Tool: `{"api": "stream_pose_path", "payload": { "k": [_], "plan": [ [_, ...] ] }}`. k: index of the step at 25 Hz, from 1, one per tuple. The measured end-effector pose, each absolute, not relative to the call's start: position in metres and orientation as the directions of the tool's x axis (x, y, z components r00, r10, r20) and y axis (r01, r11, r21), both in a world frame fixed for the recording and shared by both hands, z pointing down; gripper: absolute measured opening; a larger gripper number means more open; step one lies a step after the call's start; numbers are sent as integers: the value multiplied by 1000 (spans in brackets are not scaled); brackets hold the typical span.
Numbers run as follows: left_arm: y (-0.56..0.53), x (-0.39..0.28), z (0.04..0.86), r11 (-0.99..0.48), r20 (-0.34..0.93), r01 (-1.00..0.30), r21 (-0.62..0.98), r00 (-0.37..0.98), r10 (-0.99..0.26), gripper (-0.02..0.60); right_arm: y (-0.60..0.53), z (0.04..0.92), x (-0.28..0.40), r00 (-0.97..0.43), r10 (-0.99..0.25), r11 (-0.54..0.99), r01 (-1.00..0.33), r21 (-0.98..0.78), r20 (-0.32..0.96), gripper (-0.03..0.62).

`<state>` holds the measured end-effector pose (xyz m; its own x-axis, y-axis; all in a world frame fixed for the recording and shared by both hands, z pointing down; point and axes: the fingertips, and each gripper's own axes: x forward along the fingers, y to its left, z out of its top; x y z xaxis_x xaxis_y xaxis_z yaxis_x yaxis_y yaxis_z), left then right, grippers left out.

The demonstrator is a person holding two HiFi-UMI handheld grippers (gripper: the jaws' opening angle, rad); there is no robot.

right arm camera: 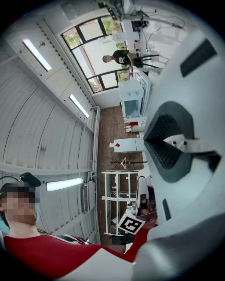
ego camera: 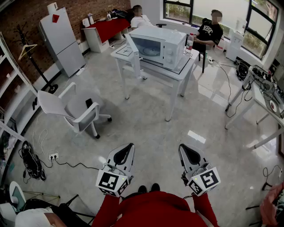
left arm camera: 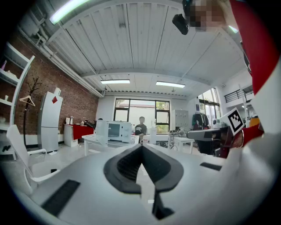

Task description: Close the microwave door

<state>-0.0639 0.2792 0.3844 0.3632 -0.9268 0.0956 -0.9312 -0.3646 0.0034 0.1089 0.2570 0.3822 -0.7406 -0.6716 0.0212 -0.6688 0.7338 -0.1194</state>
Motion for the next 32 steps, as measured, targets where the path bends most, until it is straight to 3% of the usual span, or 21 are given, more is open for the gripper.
{"api": "stream_pose_path", "payload": {
  "k": [15,32],
  "plan": [
    [269,-56,396,-380,126,-925,27,380,-916,8,248,392,114,-738,-674,727,-672,-139,36,12],
    [205,-83,401,-255,140,-967,31,257,-956,8,192,401,137,-741,-670,725,-665,-182,39,13]
  ]
}}
